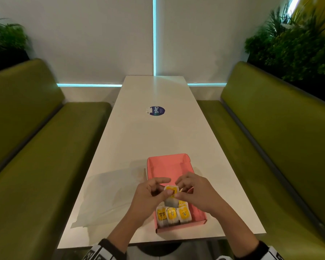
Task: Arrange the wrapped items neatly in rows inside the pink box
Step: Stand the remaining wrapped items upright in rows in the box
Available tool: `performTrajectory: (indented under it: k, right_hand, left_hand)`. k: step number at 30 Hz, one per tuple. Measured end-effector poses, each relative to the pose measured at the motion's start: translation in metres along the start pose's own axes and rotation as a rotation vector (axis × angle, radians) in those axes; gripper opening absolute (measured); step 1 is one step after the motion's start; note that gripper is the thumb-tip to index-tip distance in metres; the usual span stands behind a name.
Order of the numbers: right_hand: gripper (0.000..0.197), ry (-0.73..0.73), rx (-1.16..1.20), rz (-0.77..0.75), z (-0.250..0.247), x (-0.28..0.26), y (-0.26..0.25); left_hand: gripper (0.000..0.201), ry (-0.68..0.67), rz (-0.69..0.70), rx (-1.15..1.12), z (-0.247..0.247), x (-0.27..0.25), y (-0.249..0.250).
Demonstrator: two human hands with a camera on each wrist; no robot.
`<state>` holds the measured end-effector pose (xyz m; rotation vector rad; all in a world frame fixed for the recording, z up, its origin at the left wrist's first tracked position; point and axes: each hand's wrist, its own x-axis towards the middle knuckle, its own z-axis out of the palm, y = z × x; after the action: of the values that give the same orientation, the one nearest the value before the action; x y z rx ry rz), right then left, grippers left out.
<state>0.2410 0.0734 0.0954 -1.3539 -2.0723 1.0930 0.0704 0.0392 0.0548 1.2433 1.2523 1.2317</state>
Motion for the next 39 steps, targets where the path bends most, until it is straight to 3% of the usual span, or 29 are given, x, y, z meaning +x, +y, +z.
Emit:
performTrajectory:
  k: [7,11,14,18,20,22,26,31,35,39]
  right_hand:
    - [0.010,0.084,0.093,0.001,-0.001,-0.001,0.003]
    - [0.018,0.002,0.174,-0.024,-0.006,-0.006,-0.003]
    - [0.026,-0.062,0.226,-0.019,-0.007,-0.010,-0.008]
    - [0.027,-0.018,-0.018,0.000,-0.005,-0.007,-0.008]
    - [0.015,0.015,-0.190,0.027,0.000,-0.005,-0.006]
    - [0.017,0.043,-0.342,0.039,0.006,-0.003,-0.004]
    - [0.024,0.057,-0.470,0.020,0.016,-0.001,-0.002]
    - [0.031,0.154,-0.398,0.035,0.023,0.001,0.000]
    - [0.028,0.210,-0.313,0.000,0.022,-0.001,-0.003]
    - [0.027,0.177,-0.090,-0.002,0.017,-0.002,-0.007]
  left_hand:
    - [0.022,-0.024,0.003,0.088,-0.008,0.000,-0.001]
    - [0.023,-0.024,0.046,0.225,-0.011,0.000,-0.003]
    - [0.026,0.049,0.136,0.337,-0.012,0.000,-0.003]
    - [0.030,0.101,0.289,0.439,-0.009,-0.003,-0.005]
    - [0.019,0.144,0.383,0.509,-0.007,-0.005,-0.011]
    - [0.004,0.191,0.465,0.553,-0.004,-0.005,-0.015]
    - [0.006,0.245,0.540,0.504,0.003,-0.006,-0.012]
    - [0.022,0.244,0.636,0.459,0.005,-0.007,-0.010]
    - [0.010,0.193,0.679,0.383,0.005,-0.006,-0.006]
    - [0.008,0.134,0.655,0.334,0.004,-0.005,-0.002]
